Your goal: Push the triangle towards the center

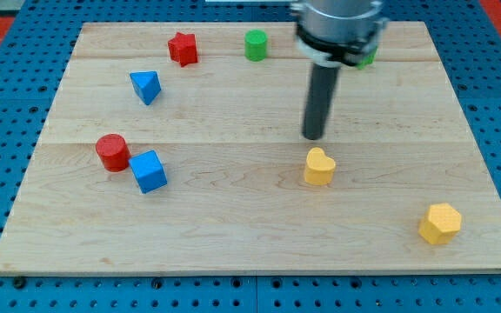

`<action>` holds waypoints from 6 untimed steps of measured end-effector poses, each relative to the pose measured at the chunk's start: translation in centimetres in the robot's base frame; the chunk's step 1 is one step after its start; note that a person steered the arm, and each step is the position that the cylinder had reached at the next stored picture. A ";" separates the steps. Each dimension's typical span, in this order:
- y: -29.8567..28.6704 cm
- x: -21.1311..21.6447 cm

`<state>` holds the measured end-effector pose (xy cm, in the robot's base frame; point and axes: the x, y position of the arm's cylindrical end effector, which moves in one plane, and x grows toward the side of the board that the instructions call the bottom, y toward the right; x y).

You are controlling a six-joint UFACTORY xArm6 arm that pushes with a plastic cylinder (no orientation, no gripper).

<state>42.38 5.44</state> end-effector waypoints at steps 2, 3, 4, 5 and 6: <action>-11.4 -10.3; -20.7 -12.1; -25.5 -11.6; -19.5 -8.7; -14.9 -7.3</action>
